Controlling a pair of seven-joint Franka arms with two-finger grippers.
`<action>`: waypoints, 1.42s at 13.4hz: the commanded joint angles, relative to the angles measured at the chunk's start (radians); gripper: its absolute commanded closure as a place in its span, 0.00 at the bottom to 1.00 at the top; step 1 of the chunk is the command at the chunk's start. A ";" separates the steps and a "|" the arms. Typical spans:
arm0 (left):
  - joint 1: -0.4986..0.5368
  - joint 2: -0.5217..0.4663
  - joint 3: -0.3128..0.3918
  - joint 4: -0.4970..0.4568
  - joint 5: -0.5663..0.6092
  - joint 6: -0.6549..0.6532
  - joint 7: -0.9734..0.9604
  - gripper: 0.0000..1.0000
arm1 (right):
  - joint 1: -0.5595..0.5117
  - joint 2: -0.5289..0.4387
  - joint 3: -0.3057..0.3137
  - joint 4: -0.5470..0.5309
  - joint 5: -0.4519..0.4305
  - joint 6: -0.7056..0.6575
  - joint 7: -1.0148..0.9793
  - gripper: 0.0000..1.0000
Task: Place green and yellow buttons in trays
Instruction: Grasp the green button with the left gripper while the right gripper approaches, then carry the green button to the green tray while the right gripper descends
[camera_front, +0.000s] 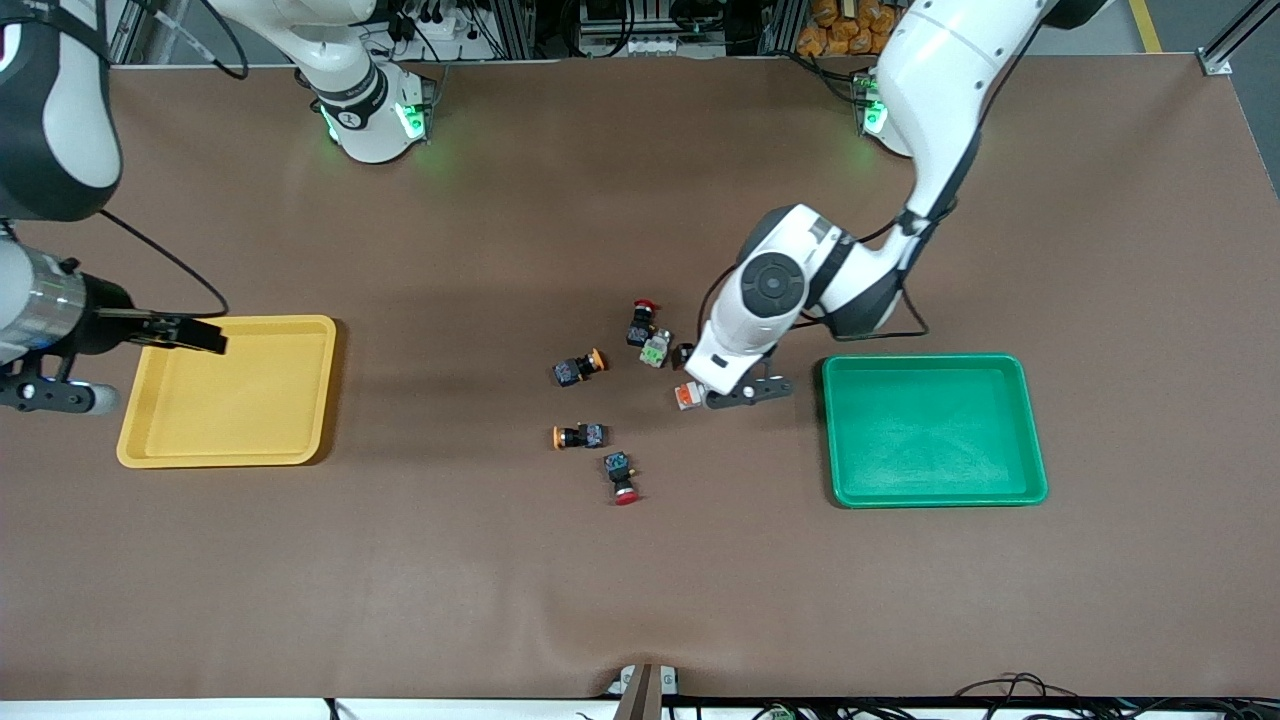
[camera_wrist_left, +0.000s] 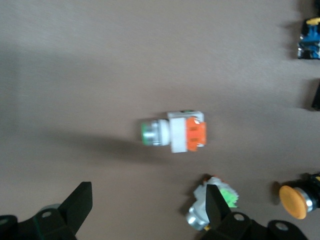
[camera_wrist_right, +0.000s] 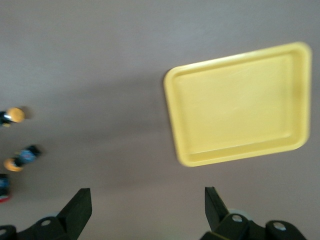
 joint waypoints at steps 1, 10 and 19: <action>-0.021 0.064 0.012 0.048 0.020 0.070 -0.022 0.00 | 0.029 -0.001 0.000 0.005 0.088 0.023 0.127 0.00; -0.090 0.141 0.092 0.069 0.018 0.173 -0.059 0.00 | 0.216 0.027 -0.001 -0.007 0.077 0.141 0.560 0.00; -0.075 0.141 0.098 0.054 0.020 0.200 -0.071 1.00 | 0.294 0.022 -0.001 -0.087 0.075 0.201 0.791 0.00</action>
